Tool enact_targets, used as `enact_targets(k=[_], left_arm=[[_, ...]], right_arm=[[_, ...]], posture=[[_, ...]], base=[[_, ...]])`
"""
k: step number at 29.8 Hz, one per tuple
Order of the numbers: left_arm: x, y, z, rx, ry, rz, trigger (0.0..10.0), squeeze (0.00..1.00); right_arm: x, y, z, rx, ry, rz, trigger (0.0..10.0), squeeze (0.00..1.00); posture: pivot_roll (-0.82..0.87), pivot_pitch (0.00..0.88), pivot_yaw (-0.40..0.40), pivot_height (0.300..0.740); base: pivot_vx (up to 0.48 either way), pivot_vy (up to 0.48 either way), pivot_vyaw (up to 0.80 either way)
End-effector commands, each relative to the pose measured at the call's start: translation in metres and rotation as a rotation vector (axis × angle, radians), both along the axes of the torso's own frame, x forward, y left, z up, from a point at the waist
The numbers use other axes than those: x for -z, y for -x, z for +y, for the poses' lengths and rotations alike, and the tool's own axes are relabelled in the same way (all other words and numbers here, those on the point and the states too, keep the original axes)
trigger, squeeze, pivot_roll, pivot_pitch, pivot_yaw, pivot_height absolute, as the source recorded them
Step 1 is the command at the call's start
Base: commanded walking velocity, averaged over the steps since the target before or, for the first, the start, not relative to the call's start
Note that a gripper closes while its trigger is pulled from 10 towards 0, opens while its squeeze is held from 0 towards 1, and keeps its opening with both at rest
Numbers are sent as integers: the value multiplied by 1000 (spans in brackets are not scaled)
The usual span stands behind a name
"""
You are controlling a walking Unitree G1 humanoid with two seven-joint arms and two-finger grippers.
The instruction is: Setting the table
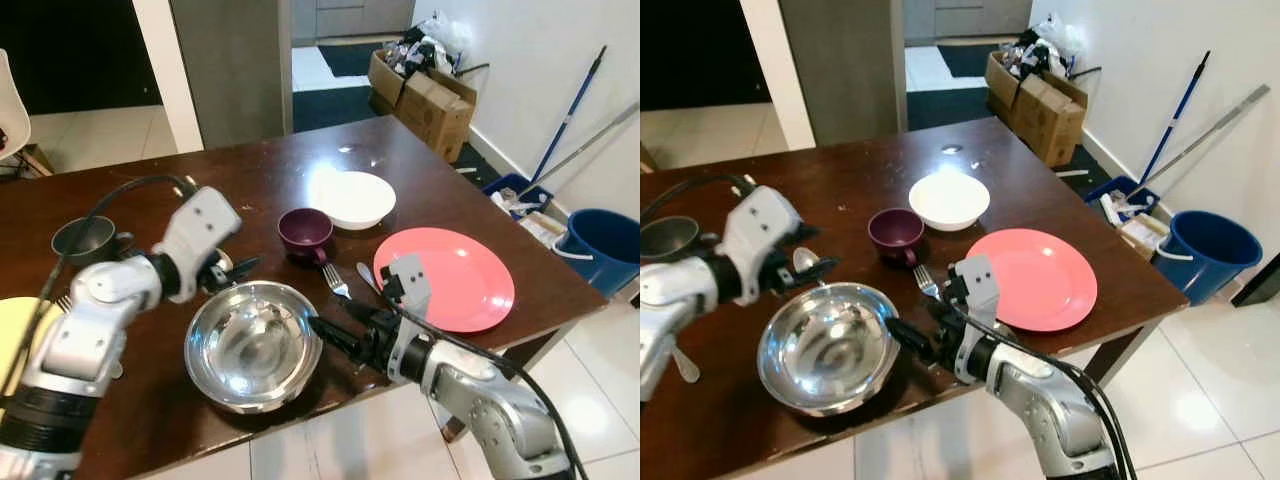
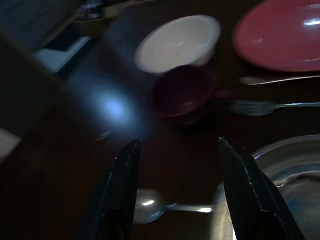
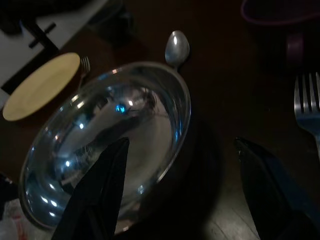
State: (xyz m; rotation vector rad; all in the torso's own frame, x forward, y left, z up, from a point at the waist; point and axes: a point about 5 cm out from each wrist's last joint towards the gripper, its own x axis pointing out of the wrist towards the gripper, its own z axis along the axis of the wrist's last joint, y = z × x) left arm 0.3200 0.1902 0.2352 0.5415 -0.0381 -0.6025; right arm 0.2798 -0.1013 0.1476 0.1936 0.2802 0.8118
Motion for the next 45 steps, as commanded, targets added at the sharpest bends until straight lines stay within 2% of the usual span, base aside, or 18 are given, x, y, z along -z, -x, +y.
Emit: enact_targets(k=[1,4,8,10,12,14,17,18,22,24,28,29,30,33,38,45], left_arm=[[1,-1,7,-42,-8,-9,10000,0],[3,-2,11,-110,13,-23,10000,0],[5,3,10,-151,26,-35,10000,0],[4,6,14,-167,40,-45,10000,0],[3,11,17,-163,12,-47,10000,0],[6,21,21,-119,-43,-22,10000,0],[10,40,37,-52,-139,47,10000,0],[10,40,37,-52,-139,47,10000,0],[12,73,68,51,-196,219,10000,0],[14,85,72,100,-227,277,10000,0],[16,90,65,128,-226,286,10000,0],[17,90,63,132,-221,282,10000,0],[17,89,59,134,-214,277,10000,0],[19,89,53,141,-202,267,10000,0],[19,92,51,153,-187,268,10000,0],[21,87,48,96,-136,228,10000,0]], right_arm=[[5,1,1,-16,4,32,10000,0],[10,-3,7,-53,-5,79,10000,0],[21,-11,9,-59,10,151,10000,0],[27,-16,10,-48,-12,204,10000,0],[28,-17,12,-59,-74,250,10000,0],[30,-22,14,-58,-94,273,10000,0],[33,-27,15,-64,-99,292,10000,0],[33,-27,15,-64,-99,292,10000,0],[37,-30,15,-86,-63,286,10000,0],[39,-31,15,-105,-49,291,10000,0],[43,-32,15,-119,-26,300,9608,0],[44,-33,15,-121,-21,303,3922,0],[45,-33,15,-120,-19,309,0,0],[48,-36,11,-107,-19,326,0,0],[47,-38,7,-111,-33,325,0,0],[31,-54,-3,6,-168,268,0,0]], posture=[[-32,24,48,740],[-21,24,32,740],[-10,27,19,740],[-4,30,14,740],[9,37,7,740],[21,42,1,740],[39,51,-9,740],[39,51,-9,740],[63,62,-19,740],[67,64,-18,740],[64,66,-19,740],[64,66,-19,740],[59,66,-21,740],[54,68,-25,740],[49,69,-28,740],[47,69,-22,740]], base=[[0,0,0],[0,0,0],[0,0,0],[0,0,0],[0,0,0],[0,0,0],[0,0,0],[0,0,0],[0,0,0],[0,0,0],[0,0,0],[0,0,0],[0,0,0],[0,0,0],[0,0,0],[0,0,0]])
